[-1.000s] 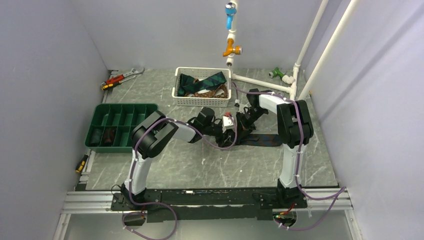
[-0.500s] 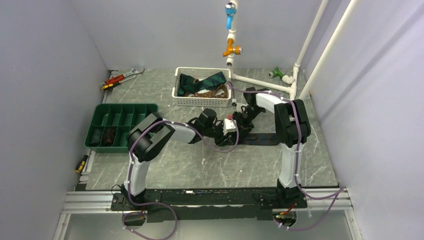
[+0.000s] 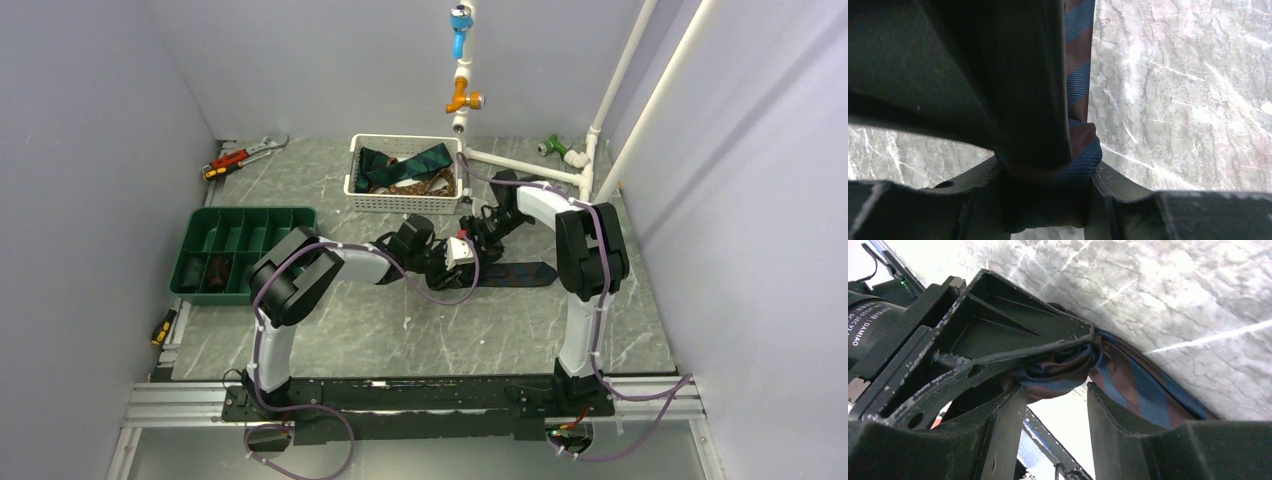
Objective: Roll the ties
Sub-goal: Roll the tie at the center of the board.
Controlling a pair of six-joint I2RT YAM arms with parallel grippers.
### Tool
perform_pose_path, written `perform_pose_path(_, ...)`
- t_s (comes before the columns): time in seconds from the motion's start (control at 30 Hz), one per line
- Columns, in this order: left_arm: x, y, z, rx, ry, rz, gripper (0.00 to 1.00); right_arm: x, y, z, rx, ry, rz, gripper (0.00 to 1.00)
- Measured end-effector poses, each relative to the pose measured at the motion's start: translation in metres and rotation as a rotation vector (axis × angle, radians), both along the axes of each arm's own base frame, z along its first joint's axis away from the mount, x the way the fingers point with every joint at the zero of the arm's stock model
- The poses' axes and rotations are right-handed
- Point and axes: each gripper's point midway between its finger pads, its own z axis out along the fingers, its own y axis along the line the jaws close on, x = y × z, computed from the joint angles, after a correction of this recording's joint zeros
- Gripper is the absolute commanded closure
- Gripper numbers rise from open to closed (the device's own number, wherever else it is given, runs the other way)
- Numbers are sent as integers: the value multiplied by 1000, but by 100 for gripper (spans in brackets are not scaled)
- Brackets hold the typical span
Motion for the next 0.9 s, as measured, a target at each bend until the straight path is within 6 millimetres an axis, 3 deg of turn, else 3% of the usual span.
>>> perform_pose_path(0.2, 0, 0, 0, 15, 5, -7, 75, -2, 8, -2, 17, 6, 18, 49)
perform_pose_path(0.33, 0, 0, -1, 17, 7, -8, 74, -3, 8, 1, 36, 16, 15, 40)
perform_pose_path(0.53, 0, 0, 0, 17, 7, -8, 73, -8, 13, 13, 94, 34, 6, 45)
perform_pose_path(0.67, 0, 0, -1, 20, 9, -10, 72, -7, 13, 11, 91, 31, 4, 65)
perform_pose_path(0.8, 0, 0, -1, 21, 10, -10, 65, -5, 9, -2, 59, 42, 2, 99)
perform_pose_path(0.9, 0, 1, -1, 20, 11, -10, 47, -6, 7, -4, 52, 55, -6, 100)
